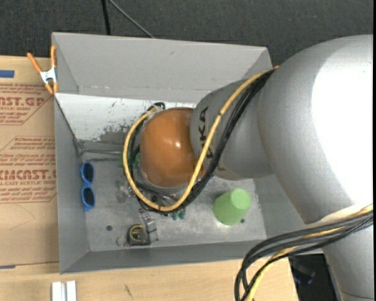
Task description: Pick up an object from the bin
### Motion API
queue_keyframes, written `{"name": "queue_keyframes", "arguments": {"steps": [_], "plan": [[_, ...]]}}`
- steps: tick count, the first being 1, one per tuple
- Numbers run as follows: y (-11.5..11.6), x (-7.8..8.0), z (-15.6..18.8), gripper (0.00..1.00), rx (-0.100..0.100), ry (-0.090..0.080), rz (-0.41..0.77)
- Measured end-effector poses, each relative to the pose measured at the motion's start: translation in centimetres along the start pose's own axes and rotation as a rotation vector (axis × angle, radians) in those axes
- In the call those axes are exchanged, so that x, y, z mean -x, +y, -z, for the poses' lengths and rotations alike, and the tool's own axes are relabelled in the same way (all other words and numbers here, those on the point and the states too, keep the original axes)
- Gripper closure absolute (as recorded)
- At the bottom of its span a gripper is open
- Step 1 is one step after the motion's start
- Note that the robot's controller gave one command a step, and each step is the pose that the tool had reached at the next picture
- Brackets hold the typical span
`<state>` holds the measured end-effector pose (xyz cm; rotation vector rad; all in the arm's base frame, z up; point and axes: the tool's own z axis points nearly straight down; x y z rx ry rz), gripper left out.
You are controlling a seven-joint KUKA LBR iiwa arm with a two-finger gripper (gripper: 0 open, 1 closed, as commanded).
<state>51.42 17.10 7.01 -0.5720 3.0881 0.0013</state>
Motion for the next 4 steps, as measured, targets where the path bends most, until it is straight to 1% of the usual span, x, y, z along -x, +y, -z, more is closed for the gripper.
{"name": "queue_keyframes", "arguments": {"steps": [1,2,3,4], "plan": [[-1.2,-3.8,0.2,0.0,-0.002,-0.012,0.146],[0.6,-2.6,0.0,0.0,-0.001,-0.004,0.304],[0.6,-2.5,0.2,1.0,-0.001,-0.006,0.302],[-1.8,3.6,16.8,1.0,-0.003,-0.011,0.31]]}}
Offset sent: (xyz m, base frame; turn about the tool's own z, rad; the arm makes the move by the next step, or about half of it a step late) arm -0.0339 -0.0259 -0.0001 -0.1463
